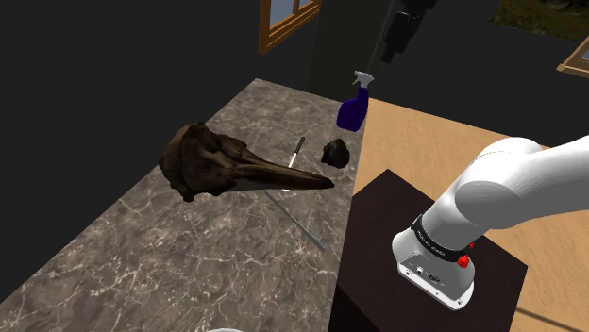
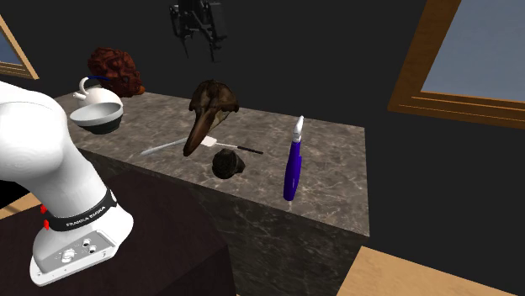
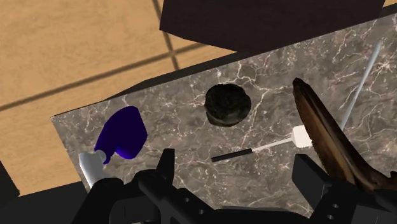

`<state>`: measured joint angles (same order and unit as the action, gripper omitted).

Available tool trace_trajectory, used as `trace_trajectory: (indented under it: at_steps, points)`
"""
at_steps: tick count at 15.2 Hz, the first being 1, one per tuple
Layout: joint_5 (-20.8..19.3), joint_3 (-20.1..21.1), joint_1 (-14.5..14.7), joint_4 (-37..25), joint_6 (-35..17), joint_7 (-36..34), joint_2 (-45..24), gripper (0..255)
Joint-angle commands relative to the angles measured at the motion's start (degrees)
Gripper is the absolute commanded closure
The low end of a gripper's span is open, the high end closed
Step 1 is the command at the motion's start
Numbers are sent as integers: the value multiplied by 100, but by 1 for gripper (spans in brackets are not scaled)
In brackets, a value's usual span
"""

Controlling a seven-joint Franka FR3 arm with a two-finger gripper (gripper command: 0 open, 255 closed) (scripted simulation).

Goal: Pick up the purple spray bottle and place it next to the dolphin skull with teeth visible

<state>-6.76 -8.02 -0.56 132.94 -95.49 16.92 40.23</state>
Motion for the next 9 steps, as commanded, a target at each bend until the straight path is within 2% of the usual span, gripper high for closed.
trace_trajectory:
  at_steps: [1, 9]
  points:
    - [-92, -250, -8, -34, -233, 335, -284, 0]
    - [-167, -1193, 27, -518, -1043, 1651, -1682, 0]
